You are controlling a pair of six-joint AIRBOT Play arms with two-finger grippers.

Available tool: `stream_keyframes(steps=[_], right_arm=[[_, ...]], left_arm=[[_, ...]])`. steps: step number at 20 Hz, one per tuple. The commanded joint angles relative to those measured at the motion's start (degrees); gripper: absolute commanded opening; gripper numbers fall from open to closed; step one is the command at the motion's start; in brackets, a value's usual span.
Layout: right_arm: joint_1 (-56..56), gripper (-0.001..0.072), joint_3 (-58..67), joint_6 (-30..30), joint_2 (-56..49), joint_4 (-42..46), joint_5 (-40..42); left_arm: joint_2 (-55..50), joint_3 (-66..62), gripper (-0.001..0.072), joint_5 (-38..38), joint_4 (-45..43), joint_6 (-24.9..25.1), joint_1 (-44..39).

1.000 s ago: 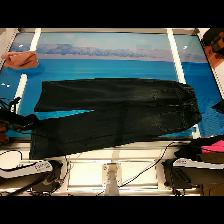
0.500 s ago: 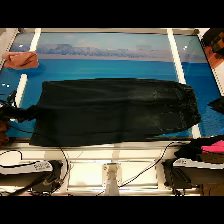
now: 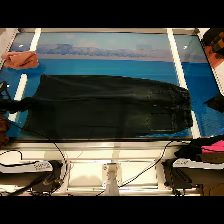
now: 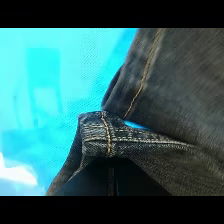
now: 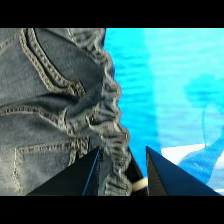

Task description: Fold the clothes and pants, and hang the long-sleeved shirts on hangers.

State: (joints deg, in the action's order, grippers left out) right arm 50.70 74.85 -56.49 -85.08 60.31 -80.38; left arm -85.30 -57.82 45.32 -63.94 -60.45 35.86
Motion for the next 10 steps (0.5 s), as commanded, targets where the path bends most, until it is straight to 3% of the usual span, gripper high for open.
stream_keyframes(steps=[1,4,7,8,10], right_arm=[[-0.98,0.0314,-0.17,-0.02,-0.07,-0.13,2.38],[-0.98,0.0313,-0.17,0.24,-0.04,-0.15,1.86],[-0.98,0.0334,-0.17,0.2,-0.04,-0.15,0.07],[-0.98,0.0363,-0.17,0.22,-0.04,-0.11,-1.42],[-0.98,0.0367,-0.17,2.4,-0.04,0.52,-6.14]], left_arm=[[0.0,-1.25,0.0024,-5.9,0.61,-0.55,-2.71],[0.0,-1.38,0.0024,-11.34,0.61,-4.42,-4.96],[0.37,-2.19,0.0037,-9.42,0.59,-5.38,-5.27],[0.7,-2.19,0.0129,-8.59,0.48,-5.33,-5.09],[1.75,-2.21,0.043,-6.21,-0.44,-5.31,-4.7]])
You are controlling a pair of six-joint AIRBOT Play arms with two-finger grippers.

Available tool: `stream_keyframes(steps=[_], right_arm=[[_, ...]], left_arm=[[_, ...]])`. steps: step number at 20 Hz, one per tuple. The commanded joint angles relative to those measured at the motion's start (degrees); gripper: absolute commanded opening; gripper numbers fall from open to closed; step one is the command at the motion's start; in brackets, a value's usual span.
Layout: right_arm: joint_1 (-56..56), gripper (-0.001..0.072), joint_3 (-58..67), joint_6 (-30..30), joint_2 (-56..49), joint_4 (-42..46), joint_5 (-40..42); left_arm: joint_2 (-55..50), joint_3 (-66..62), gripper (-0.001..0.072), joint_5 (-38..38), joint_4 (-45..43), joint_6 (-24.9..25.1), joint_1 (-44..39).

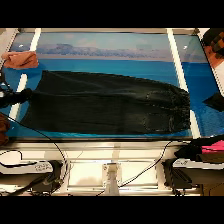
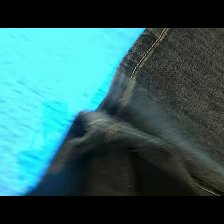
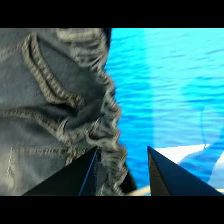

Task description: Fold the clothes and pants, and hang the long-sleeved shirts on hangers.

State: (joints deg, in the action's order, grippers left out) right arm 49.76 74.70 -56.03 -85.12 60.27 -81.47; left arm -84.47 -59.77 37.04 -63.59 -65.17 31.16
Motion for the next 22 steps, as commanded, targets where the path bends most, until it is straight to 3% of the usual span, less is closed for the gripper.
stream_keyframes(steps=[1,4,7,9,15,22], right_arm=[[-0.04,0.0368,-0.02,3.63,0.02,1.46,-7.54],[0.37,0.0368,-2.69,5.7,0.46,2.73,-9.25],[0.61,0.0437,-8.79,7.48,0.52,3.43,-9.51],[0.55,0.0486,-11.19,7.69,0.46,4.72,-8.57],[0.55,0.0516,-14.12,4.55,0.42,9.16,-7.39],[0.55,0.0515,-20.13,0.68,-1.14,8.85,1.05]], left_arm=[[1.81,-0.28,0.0532,3.61,-1.14,-0.39,0.46],[5.97,-0.48,0.0548,7.65,-4.52,-0.26,2.8],[12.61,-0.48,0.0548,9.86,-7.93,5.73,5.66],[16.61,-0.5,0.0548,12.28,-9.66,5.84,8.2],[15.1,-0.48,0.0548,36.24,-9.68,9.31,18.58],[11.15,-0.46,0.0547,39.41,-9.07,9.27,20.24]])
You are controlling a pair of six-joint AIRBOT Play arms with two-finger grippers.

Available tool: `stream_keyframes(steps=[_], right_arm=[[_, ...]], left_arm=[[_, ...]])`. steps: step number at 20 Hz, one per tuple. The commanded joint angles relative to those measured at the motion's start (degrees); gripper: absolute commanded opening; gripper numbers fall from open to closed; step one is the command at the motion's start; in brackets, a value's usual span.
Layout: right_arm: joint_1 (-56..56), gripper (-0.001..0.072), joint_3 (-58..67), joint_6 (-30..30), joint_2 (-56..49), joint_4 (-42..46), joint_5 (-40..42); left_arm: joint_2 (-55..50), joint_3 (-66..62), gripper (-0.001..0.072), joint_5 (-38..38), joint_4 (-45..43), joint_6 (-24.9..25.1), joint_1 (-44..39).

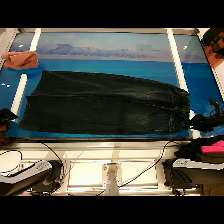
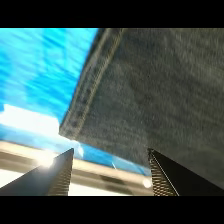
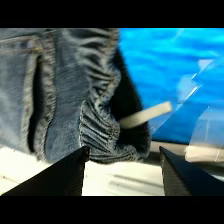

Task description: Fold the clothes and pants, and hang the long-sleeved shirts on hangers.

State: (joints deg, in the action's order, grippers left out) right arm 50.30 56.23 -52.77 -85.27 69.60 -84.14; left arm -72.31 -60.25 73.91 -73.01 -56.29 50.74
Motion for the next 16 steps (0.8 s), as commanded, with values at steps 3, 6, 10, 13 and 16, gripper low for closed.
stream_keyframes(steps=[3,6,10,13,16], right_arm=[[0.0,0.0515,-1.66,-7.32,-4.22,-1.68,4.57],[0.0,0.0469,-1.66,-7.28,-7.39,-8.94,4.26],[0.0,0.0062,-1.64,-6.08,-8.48,-10.86,2.36],[0.0,0.005,-1.07,-5.01,-8.07,-10.86,0.35],[0.0,0.005,-0.87,-5.05,-8.07,-10.95,-0.81]], left_arm=[[-1.29,0.02,0.0548,2.69,-0.04,0.39,0.68],[-1.42,0.02,0.0548,2.71,-0.04,0.39,0.68],[-1.42,0.02,0.0548,2.82,-0.07,0.39,0.72],[-2.08,0.02,0.0548,5.16,-1.18,0.39,0.72],[-5.14,0.04,0.0547,7.82,-3.93,0.72,0.79]])
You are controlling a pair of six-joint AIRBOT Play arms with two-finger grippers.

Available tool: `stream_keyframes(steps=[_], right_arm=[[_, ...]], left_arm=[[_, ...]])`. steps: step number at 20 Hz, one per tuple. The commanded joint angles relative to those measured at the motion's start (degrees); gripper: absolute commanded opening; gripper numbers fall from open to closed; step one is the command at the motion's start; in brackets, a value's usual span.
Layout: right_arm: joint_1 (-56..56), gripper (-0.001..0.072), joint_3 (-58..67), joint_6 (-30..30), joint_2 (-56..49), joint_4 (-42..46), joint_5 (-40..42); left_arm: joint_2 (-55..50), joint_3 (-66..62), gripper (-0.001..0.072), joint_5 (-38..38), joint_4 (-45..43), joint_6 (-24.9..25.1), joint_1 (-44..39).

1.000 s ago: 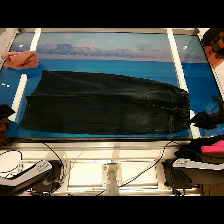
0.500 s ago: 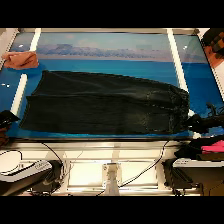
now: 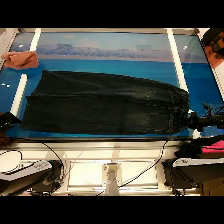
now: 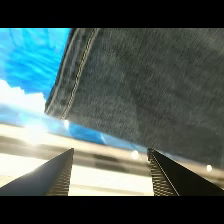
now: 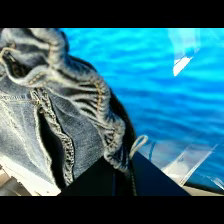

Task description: Fold the clothes and pants, and hang the long-sleeved shirts on hangers.

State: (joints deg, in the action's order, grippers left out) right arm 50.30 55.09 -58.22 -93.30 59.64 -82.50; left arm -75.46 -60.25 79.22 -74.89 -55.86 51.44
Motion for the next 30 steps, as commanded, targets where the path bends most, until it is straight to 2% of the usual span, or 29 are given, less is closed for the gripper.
stream_keyframes(steps=[1,4,8,14,30], right_arm=[[0.0,0.005,0.26,0.37,-0.04,-1.01,-3.21],[0.0,0.005,0.26,0.39,-0.04,-0.98,-5.03],[0.0,0.005,0.26,0.37,-0.04,-0.92,-6.69],[0.0,0.005,0.26,0.37,-0.04,-0.94,-6.36],[0.0,0.005,0.26,0.35,-0.04,-0.92,-7.23]], left_arm=[[-3.39,0.04,0.0547,2.69,-1.92,2.12,0.09],[-7.34,0.02,0.0548,0.98,-1.64,6.64,0.09],[-9.31,-0.13,0.0549,-4.63,-1.55,6.58,0.09],[-9.31,-6.21,0.0548,-2.78,-1.6,5.68,0.09],[-15.91,-6.25,0.0547,-4.81,-1.38,5.7,-0.04]])
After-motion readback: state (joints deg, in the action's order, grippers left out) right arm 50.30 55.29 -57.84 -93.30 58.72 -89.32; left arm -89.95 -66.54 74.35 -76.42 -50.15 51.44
